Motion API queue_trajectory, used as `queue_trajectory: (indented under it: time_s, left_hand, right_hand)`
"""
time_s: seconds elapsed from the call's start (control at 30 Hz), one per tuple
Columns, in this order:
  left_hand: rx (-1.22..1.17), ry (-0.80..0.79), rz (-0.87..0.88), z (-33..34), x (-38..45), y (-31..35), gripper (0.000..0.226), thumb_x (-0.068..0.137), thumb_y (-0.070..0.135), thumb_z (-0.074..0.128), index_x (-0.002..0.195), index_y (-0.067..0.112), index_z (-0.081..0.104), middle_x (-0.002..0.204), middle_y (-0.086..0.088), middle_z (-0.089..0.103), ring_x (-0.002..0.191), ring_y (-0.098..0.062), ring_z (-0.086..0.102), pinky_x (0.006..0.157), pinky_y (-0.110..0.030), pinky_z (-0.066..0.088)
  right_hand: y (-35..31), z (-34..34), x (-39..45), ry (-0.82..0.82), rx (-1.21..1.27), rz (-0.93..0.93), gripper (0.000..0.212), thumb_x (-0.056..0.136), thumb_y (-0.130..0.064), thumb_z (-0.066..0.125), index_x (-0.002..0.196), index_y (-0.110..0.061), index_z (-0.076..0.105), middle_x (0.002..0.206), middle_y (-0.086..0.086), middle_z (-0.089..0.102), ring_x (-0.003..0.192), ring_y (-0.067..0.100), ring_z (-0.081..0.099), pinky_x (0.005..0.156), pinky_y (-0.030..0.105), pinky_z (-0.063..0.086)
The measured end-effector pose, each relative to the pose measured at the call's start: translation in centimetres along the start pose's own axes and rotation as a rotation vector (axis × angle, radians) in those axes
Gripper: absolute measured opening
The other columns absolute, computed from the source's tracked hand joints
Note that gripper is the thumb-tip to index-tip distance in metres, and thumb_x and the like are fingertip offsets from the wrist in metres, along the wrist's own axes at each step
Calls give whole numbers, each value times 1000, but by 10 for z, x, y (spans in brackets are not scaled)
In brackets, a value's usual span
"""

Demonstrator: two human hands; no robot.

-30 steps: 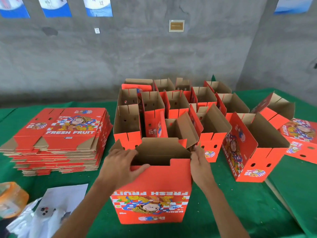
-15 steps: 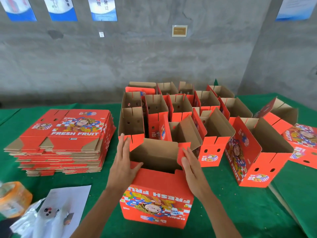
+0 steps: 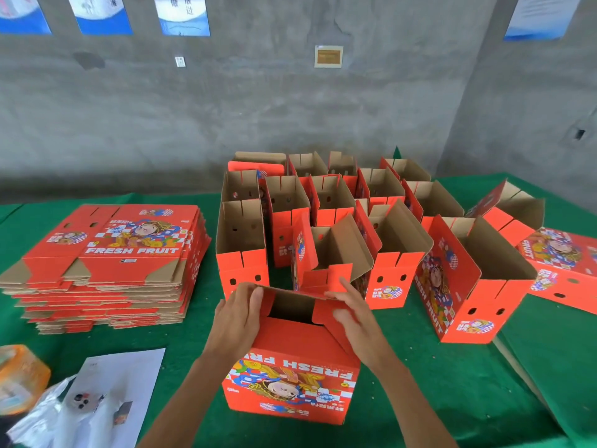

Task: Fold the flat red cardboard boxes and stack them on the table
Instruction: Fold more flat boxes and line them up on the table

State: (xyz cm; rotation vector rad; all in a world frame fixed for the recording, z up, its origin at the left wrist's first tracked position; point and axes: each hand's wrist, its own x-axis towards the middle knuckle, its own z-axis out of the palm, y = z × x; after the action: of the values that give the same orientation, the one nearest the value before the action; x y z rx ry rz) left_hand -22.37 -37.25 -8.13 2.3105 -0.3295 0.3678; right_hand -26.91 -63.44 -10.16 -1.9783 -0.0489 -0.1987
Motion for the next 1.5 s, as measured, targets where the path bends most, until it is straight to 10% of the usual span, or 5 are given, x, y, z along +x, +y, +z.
queue_trajectory:
  time_s: [0.33, 0.6, 0.8, 1.0, 1.5]
  left_hand:
    - [327, -353, 17, -5, 5, -4, 65, 94, 75, 47, 152, 50, 35, 170, 18, 9, 160, -19, -1, 119, -60, 30]
    - [521, -377, -270, 10, 22, 6, 106, 73, 88, 61, 159, 46, 16, 166, 11, 14, 141, -38, 37, 105, -58, 43]
    - [403, -276, -271, 9, 20, 2, 61, 98, 76, 19, 148, 46, 36, 164, 9, 26, 139, -35, 40, 104, -58, 45]
    - [442, -296, -247, 10, 21, 2, 63, 96, 78, 23, 147, 43, 36, 164, 5, 26, 140, -34, 41, 102, -58, 47]
    - [227, -251, -327, 23, 26, 35, 67, 86, 88, 37, 108, 27, 54, 118, -5, 54, 120, -37, 52, 96, -53, 44]
  right_hand:
    - [-7, 0, -4, -47, -193, 158, 66, 72, -73, 76, 128, -51, 47, 139, -26, 39, 134, 10, 39, 108, 42, 43]
    - [-13, 13, 12, -49, -698, 235, 83, 78, -72, 72, 143, -33, 39, 134, -2, 42, 127, 23, 43, 100, 42, 46]
    - [6, 0, 5, 302, -49, 539, 84, 94, -83, 17, 111, -15, 63, 96, 1, 66, 90, 21, 67, 79, 36, 52]
    - [50, -11, -29, -163, 191, 1079, 79, 95, -82, 19, 121, -20, 60, 102, 17, 76, 80, 24, 78, 71, 32, 62]
    - [6, -84, -76, -139, 399, 951, 79, 83, -87, 51, 132, -26, 61, 101, 14, 63, 64, 20, 70, 63, 29, 59]
